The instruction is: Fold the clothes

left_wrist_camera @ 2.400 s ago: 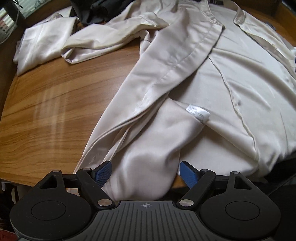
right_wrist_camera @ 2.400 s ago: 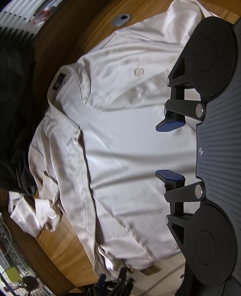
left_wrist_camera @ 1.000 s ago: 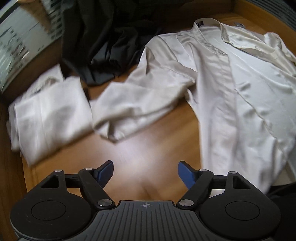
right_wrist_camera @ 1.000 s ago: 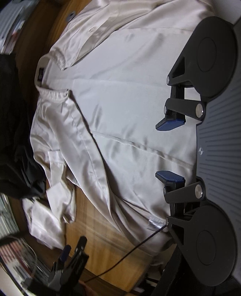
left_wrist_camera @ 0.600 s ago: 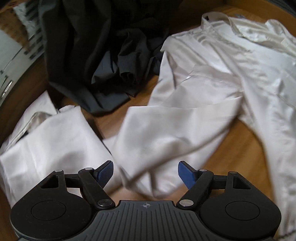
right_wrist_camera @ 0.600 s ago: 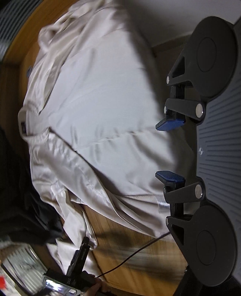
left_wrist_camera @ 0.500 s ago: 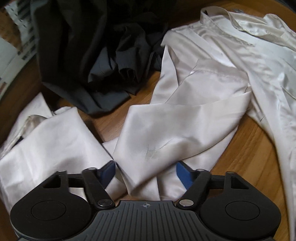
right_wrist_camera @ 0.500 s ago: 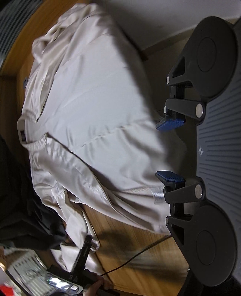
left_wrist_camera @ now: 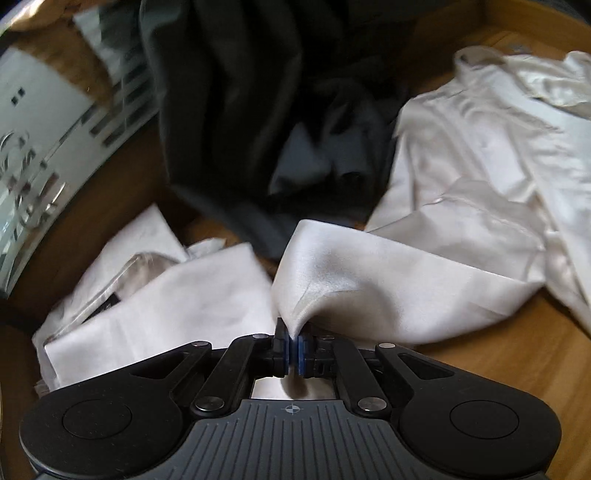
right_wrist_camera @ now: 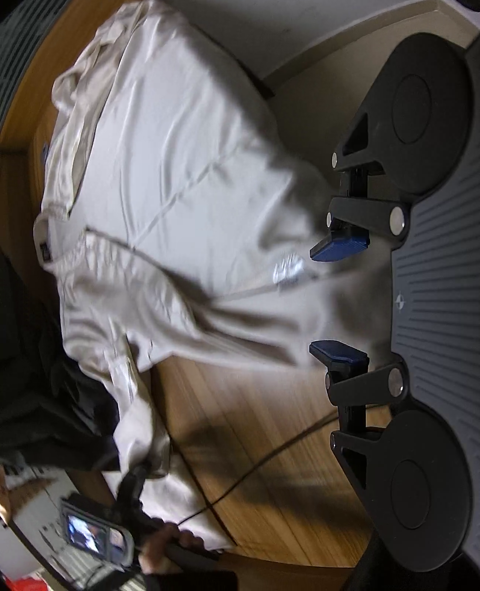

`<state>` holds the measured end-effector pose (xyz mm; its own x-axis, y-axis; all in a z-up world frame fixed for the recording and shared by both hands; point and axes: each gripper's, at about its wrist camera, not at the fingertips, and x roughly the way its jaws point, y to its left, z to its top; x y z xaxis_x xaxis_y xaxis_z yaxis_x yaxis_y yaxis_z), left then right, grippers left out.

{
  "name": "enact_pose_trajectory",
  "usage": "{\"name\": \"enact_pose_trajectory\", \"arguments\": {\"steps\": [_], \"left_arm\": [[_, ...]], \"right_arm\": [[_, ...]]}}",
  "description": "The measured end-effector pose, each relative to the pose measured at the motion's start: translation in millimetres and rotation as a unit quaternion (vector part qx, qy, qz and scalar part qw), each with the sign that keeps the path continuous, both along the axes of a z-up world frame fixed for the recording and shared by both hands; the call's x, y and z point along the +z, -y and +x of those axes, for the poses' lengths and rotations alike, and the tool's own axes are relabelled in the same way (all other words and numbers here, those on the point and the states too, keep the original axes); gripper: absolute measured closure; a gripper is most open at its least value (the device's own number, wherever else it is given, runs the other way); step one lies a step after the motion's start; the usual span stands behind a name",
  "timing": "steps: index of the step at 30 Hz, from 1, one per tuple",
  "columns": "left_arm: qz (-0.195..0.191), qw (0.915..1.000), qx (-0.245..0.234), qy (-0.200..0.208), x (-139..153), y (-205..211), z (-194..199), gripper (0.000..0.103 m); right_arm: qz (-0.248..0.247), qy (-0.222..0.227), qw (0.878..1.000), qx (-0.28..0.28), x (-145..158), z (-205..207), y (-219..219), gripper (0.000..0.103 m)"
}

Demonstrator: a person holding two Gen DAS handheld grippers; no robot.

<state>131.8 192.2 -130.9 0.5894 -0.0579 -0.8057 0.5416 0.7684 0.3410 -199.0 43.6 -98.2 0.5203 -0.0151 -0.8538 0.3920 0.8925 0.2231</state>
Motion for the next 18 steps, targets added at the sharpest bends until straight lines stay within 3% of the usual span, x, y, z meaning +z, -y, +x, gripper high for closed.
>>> {"name": "enact_pose_trajectory", "arguments": {"steps": [2, 4, 8, 10, 15, 17, 18], "left_arm": [[-0.025, 0.9997, 0.008, -0.003, 2, -6, 5, 0.085], [-0.069, 0.9975, 0.017, 0.004, 12, -12, 4, 0.073], [-0.126, 0.9919, 0.014, 0.008, 27, -8, 3, 0.069], [-0.126, 0.9920, 0.002, -0.009, 20, 0, 4, 0.070], [-0.110, 0.9929, -0.016, -0.041, -2, 9, 3, 0.071], [-0.103, 0.9932, -0.013, -0.052, -11, 9, 4, 0.071], [-0.101, 0.9933, -0.011, -0.055, -15, 8, 4, 0.071]], "right_arm": [[0.004, 0.001, 1.000, 0.010, -4, 10, -5, 0.050], [0.010, 0.002, 1.000, 0.022, -8, 19, -9, 0.052], [0.014, -0.002, 0.999, 0.046, -18, 36, -21, 0.061], [0.014, -0.004, 0.998, 0.053, -22, 43, -24, 0.073], [0.013, -0.013, 0.998, 0.057, -28, 52, -22, 0.076], [0.006, -0.021, 0.998, 0.065, -31, 57, -21, 0.085], [0.002, -0.025, 0.997, 0.067, -32, 59, -20, 0.101]]}}
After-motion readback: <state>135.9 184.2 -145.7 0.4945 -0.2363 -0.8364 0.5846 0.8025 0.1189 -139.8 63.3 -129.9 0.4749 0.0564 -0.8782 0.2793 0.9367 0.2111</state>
